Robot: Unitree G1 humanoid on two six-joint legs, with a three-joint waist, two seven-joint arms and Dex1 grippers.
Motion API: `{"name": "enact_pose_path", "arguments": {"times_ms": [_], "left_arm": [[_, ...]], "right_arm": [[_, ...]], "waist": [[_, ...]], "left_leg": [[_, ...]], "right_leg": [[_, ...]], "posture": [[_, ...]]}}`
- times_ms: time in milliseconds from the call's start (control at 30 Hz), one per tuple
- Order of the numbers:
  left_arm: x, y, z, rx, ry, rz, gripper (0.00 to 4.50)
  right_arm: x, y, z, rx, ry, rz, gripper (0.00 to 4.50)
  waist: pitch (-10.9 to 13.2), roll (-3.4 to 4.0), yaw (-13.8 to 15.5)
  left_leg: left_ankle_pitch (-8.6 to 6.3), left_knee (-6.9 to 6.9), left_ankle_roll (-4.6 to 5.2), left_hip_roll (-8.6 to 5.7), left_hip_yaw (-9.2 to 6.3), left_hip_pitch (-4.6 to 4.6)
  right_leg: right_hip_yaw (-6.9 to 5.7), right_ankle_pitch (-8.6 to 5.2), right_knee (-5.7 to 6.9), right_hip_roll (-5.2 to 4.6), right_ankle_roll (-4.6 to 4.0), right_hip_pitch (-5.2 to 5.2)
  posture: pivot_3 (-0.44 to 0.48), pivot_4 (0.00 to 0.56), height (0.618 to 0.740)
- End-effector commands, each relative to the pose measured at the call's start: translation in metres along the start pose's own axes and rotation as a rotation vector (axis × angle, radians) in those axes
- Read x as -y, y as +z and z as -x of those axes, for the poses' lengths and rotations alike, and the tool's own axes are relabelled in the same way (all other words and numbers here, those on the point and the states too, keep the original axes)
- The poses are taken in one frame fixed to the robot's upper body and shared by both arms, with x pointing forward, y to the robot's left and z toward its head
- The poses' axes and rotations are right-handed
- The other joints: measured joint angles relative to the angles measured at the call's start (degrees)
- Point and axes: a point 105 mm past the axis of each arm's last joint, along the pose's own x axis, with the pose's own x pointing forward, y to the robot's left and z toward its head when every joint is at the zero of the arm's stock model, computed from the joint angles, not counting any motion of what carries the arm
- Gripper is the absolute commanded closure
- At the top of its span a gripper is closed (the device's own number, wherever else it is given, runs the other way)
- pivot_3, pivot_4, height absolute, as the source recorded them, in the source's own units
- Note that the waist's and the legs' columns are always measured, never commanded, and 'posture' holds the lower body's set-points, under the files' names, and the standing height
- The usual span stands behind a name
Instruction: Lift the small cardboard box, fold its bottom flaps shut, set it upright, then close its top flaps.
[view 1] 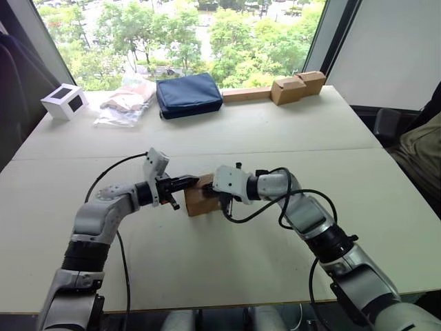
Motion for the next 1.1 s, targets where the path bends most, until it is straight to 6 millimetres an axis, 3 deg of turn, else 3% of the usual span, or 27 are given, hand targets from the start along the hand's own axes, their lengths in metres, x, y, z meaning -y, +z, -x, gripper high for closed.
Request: {"name": "enact_pose_path", "arguments": {"times_ms": [33, 267, 433, 833, 1100], "left_arm": [[-0.001, -0.009, 0.001, -0.076, 0.012, -0.089, 4.47], [0.01, 0.032, 0.012, 0.116, -0.001, -0.01, 4.47], [0.022, 0.04, 0.013, 0.121, 0.007, -0.05, 4.47], [0.018, -0.01, -0.001, -0.076, 0.065, -0.138, 4.47], [0.023, -0.001, 0.0, -0.022, 0.064, -0.118, 4.47]], "right_arm": [[0.005, 0.025, 0.015, 0.135, -0.014, -0.099, 4.5], [0.028, 0.022, 0.025, 0.149, -0.155, -0.156, 4.5], [0.03, 0.018, 0.021, 0.142, -0.176, -0.167, 4.5], [0.02, -0.001, 0.001, 0.048, -0.137, -0.13, 4.5], [0.02, -0.011, -0.002, 0.028, -0.167, -0.144, 4.5]], "waist": [[0.0, 0.0, -0.02], [0.0, 0.0, -0.09], [0.01, 0.01, -0.09], [0.01, 0.01, -0.07], [0.01, 0.01, -0.08]], "left_leg": [[0.0, -0.01, 0.0, 0.0, 0.0, 0.0], [-0.01, -0.04, 0.01, 0.03, -0.01, -0.02], [0.0, -0.06, 0.0, 0.04, 0.0, -0.07], [0.0, -0.06, 0.0, 0.03, 0.01, -0.06], [0.0, -0.06, -0.01, 0.03, 0.01, -0.01]], "right_leg": [[0.0, 0.0, -0.01, -0.01, 0.0, 0.0], [0.01, 0.0, -0.02, -0.04, 0.0, -0.05], [0.04, 0.0, -0.03, -0.05, 0.0, -0.09], [0.01, 0.0, -0.04, 0.0, 0.0, -0.08], [0.01, 0.0, -0.03, -0.02, 0.0, -0.03]], "posture": [[0.0, 0.15, 0.74], [0.0, 0.15, 0.74], [0.0, 0.15, 0.74], [0.0, 0.15, 0.74], [0.0, 0.15, 0.74]]}}
